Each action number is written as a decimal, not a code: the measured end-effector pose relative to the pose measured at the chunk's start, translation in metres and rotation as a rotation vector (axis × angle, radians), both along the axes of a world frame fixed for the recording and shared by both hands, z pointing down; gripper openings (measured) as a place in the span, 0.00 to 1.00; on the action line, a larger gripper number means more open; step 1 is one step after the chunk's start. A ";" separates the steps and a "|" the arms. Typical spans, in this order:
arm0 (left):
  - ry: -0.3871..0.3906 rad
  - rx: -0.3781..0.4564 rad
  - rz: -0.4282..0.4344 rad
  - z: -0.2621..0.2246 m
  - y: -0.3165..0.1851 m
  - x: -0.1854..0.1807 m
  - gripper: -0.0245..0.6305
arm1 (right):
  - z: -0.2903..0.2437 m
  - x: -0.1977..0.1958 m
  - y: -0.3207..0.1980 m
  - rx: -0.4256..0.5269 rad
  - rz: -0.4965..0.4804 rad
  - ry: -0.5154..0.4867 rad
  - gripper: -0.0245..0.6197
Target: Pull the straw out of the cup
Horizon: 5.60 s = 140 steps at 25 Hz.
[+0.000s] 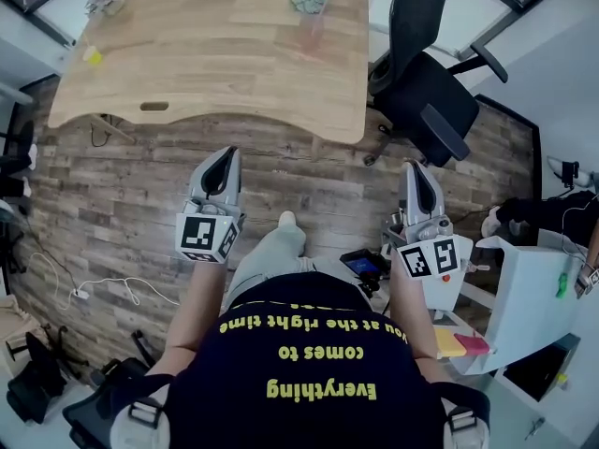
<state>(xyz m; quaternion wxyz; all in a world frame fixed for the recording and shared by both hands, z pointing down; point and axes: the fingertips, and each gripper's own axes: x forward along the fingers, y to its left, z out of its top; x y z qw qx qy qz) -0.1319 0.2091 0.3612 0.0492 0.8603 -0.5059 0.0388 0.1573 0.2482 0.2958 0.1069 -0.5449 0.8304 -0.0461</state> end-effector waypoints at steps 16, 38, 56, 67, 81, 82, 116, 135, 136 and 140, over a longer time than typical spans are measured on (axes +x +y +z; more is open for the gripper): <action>0.035 -0.015 0.034 0.004 -0.071 -0.033 0.04 | -0.002 -0.047 -0.076 -0.003 -0.027 0.017 0.05; 0.045 -0.062 -0.075 0.024 -0.087 -0.072 0.04 | 0.010 -0.079 -0.129 -0.030 -0.119 0.016 0.05; 0.035 -0.060 -0.179 0.013 -0.170 -0.051 0.04 | 0.003 -0.059 -0.249 -0.024 -0.217 -0.013 0.05; 0.025 -0.066 -0.219 0.012 -0.218 -0.025 0.04 | 0.009 -0.036 -0.308 -0.043 -0.263 -0.039 0.05; 0.005 -0.072 -0.272 0.012 -0.258 0.006 0.04 | 0.022 -0.011 -0.360 -0.076 -0.341 -0.067 0.05; 0.006 -0.073 -0.275 0.012 -0.260 0.008 0.04 | 0.022 -0.011 -0.363 -0.077 -0.349 -0.067 0.05; 0.031 -0.127 -0.136 0.034 -0.327 0.002 0.04 | 0.041 -0.017 -0.412 -0.156 -0.247 -0.062 0.05; 0.037 -0.207 -0.149 0.064 -0.351 -0.009 0.04 | 0.090 -0.036 -0.461 -0.259 -0.288 -0.050 0.05; 0.034 -0.208 -0.151 0.065 -0.353 -0.010 0.04 | 0.093 -0.037 -0.464 -0.265 -0.289 -0.049 0.05; 0.028 -0.221 -0.155 0.072 -0.360 -0.012 0.04 | 0.108 -0.042 -0.475 -0.295 -0.300 -0.041 0.08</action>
